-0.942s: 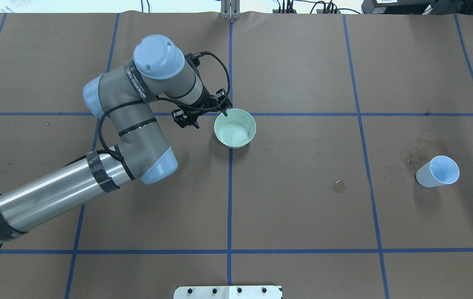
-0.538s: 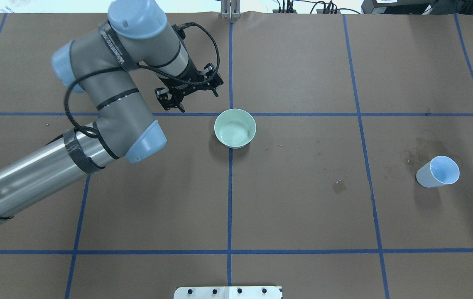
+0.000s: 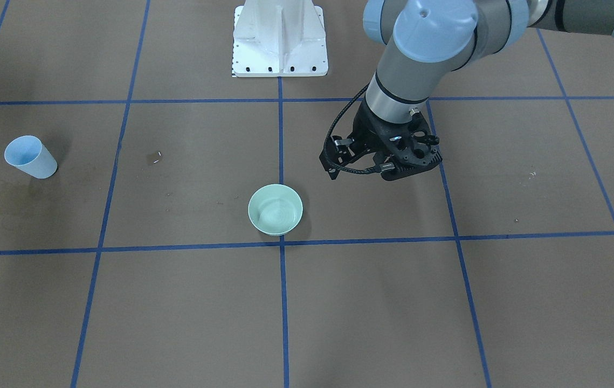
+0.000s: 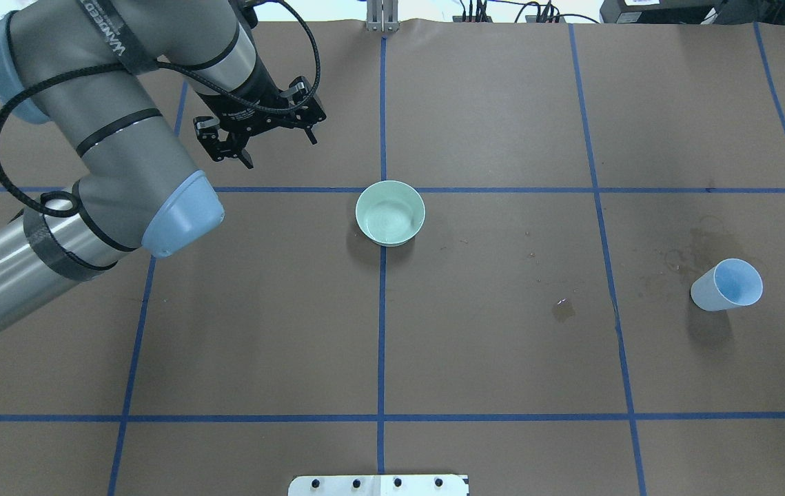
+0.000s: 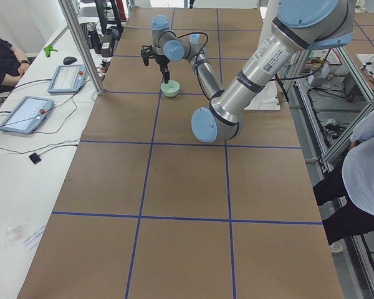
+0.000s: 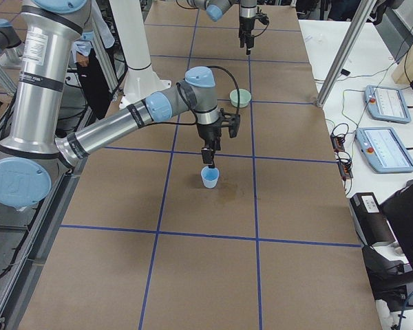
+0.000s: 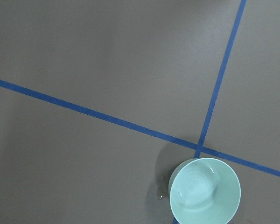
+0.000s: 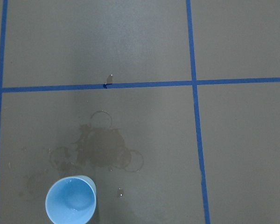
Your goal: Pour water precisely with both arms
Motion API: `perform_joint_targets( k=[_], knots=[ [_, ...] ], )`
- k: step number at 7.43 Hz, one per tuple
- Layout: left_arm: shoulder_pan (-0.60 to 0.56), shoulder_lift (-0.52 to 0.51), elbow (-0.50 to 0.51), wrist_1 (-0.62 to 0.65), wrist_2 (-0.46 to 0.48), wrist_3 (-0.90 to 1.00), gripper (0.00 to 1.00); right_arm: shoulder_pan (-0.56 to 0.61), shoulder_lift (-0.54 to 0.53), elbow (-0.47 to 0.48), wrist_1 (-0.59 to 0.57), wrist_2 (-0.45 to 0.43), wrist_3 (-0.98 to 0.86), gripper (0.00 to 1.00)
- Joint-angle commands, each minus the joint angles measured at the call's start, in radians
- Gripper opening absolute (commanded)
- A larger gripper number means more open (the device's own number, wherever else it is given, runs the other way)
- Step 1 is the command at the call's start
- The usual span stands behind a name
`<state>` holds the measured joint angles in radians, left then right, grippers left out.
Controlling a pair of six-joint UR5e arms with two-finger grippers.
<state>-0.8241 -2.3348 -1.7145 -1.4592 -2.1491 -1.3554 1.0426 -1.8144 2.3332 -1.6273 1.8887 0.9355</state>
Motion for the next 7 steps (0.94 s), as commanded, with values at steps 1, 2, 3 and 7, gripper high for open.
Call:
perform_joint_targets(
  k=[1,2,3,7],
  knots=[
    [-0.003,0.040,-0.037,0.002,0.018,-0.001,1.00,-0.380,-0.165,0.064,0.176,-0.349,0.418,1.00],
    [-0.003,0.046,-0.042,0.002,0.021,-0.001,1.00,-0.422,-0.268,0.061,0.336,-0.390,0.463,1.00],
    [-0.003,0.052,-0.042,0.000,0.021,0.001,1.00,-0.506,-0.322,0.058,0.409,-0.505,0.547,1.00],
    [-0.001,0.054,-0.042,0.000,0.021,0.002,1.00,-0.850,-0.318,-0.076,0.415,-0.934,0.847,1.00]
  ],
)
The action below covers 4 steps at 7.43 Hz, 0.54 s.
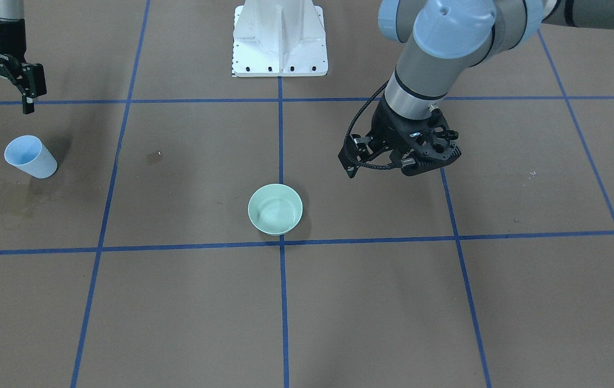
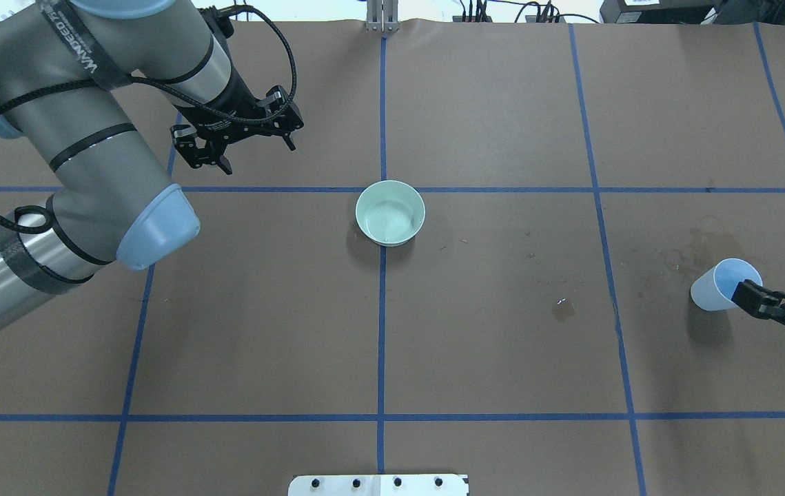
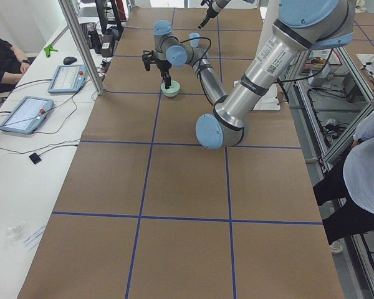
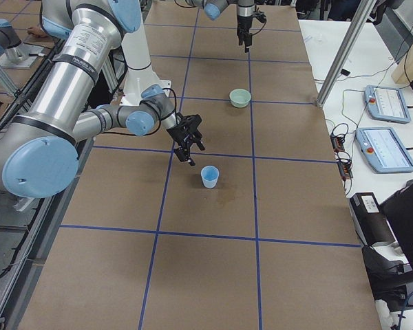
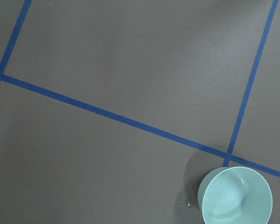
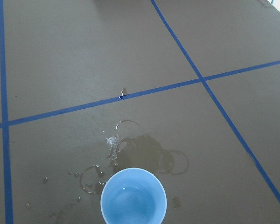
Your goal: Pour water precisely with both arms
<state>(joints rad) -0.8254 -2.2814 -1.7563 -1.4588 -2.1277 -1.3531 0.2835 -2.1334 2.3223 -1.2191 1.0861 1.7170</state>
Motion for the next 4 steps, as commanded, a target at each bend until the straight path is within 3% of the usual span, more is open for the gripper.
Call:
perform_joint_targets(
  k=[1,3,4],
  knots=[
    [0.000,0.000,0.000,0.000,0.000,0.000,1.00,-0.108,0.006,-0.108,0.069,-0.168,0.069,1.00],
    [0.002,0.000,0.000,0.000,0.000,-0.001,1.00,-0.135,0.033,-0.255,0.243,-0.238,0.067,1.00],
    [0.002,0.000,0.000,0.000,0.000,-0.001,1.00,-0.145,0.033,-0.262,0.250,-0.250,0.067,1.00]
  ],
)
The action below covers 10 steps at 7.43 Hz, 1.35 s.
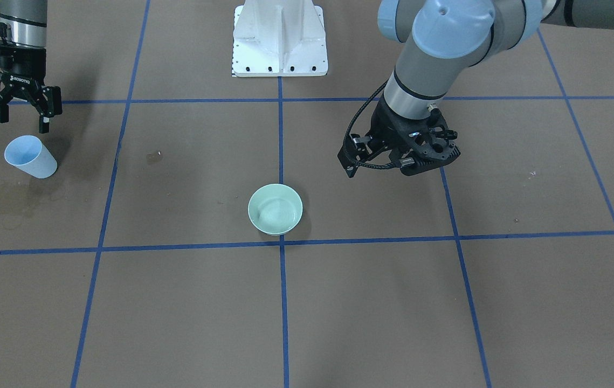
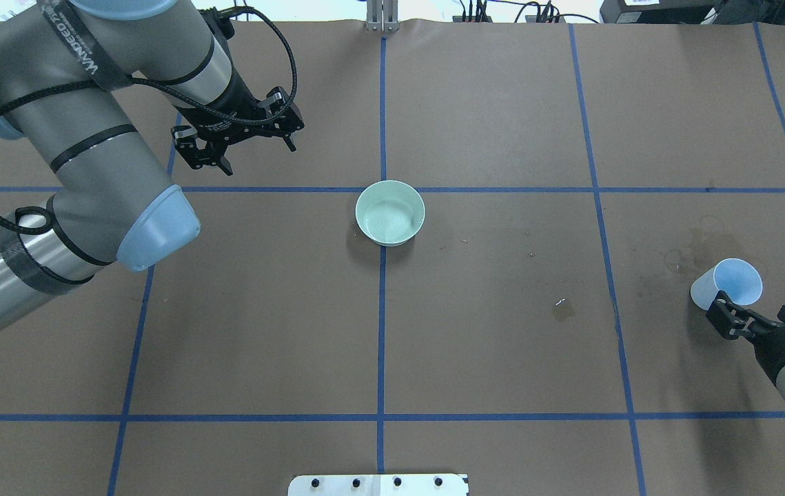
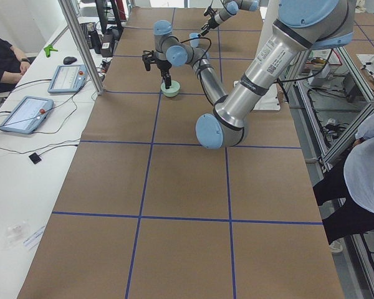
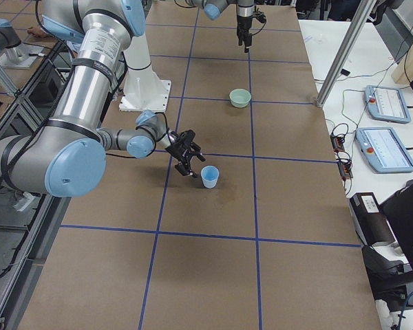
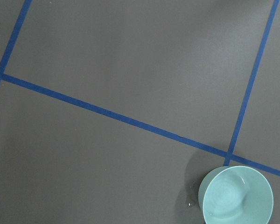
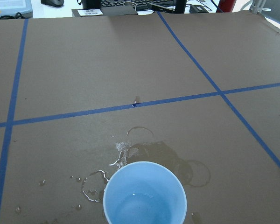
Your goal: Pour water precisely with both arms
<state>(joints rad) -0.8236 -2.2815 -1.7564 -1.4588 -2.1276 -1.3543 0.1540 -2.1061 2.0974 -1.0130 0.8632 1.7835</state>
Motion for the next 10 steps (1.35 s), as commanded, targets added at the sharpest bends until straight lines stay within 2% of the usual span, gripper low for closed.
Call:
perform_joint_targets(
  k=[1,10],
  knots=[
    [0.000,0.000,0.000,0.000,0.000,0.000,1.00,-0.025,0.006,-0.039,0.044,-0.036,0.001,1.00],
    [0.006,0.022,0.000,-0.003,0.000,0.000,1.00,-0.059,0.081,-0.154,0.047,-0.096,-0.012,1.00]
  ],
)
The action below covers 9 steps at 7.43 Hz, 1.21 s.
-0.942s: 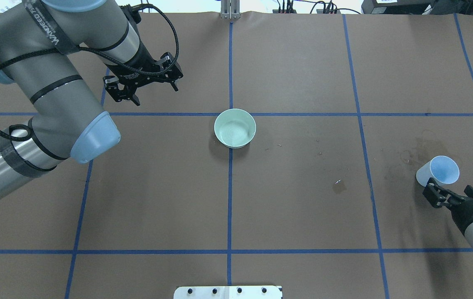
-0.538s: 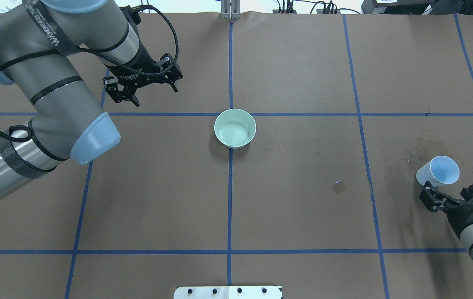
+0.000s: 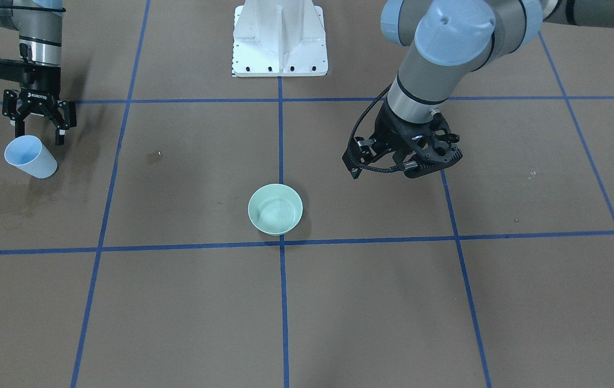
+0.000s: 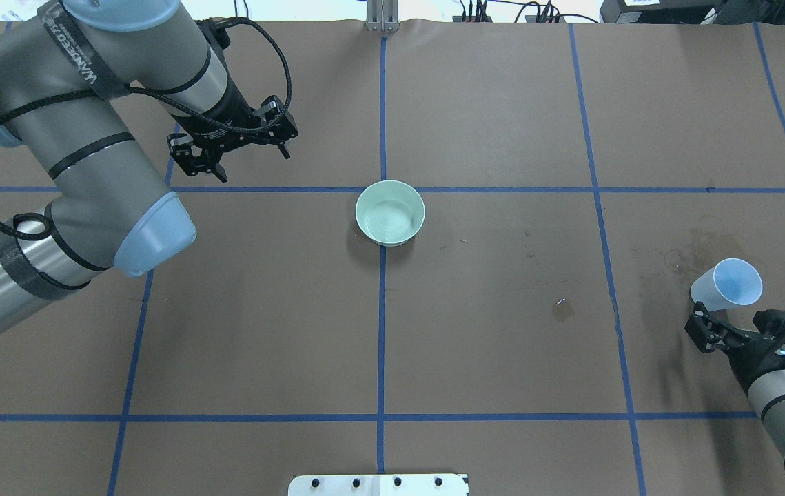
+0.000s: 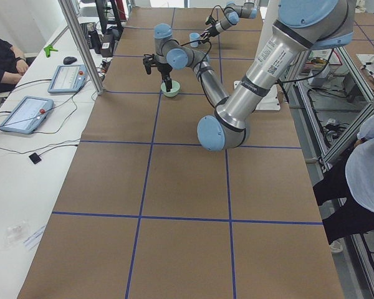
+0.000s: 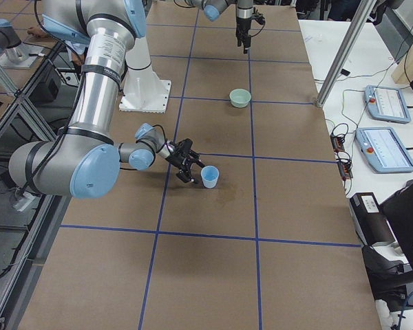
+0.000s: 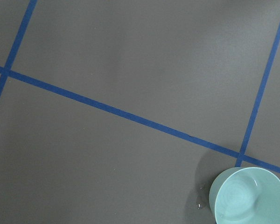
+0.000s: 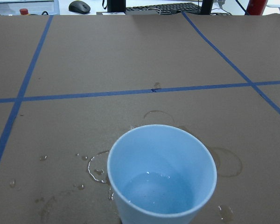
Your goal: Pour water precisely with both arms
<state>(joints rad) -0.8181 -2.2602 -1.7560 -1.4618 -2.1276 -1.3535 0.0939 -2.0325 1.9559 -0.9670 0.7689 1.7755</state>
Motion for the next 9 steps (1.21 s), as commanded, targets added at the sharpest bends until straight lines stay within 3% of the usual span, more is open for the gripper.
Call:
perform_joint_targets(
  k=[1,9],
  knots=[
    [0.000,0.001,0.001,0.000,0.000,-0.001,1.00,0.001,0.011,-0.017,0.001,-0.002,-0.010,1.00],
    [0.002,0.001,-0.016,0.000,0.000,-0.030,1.00,0.050,0.067,-0.067,0.002,0.009,-0.108,1.00]
  ],
)
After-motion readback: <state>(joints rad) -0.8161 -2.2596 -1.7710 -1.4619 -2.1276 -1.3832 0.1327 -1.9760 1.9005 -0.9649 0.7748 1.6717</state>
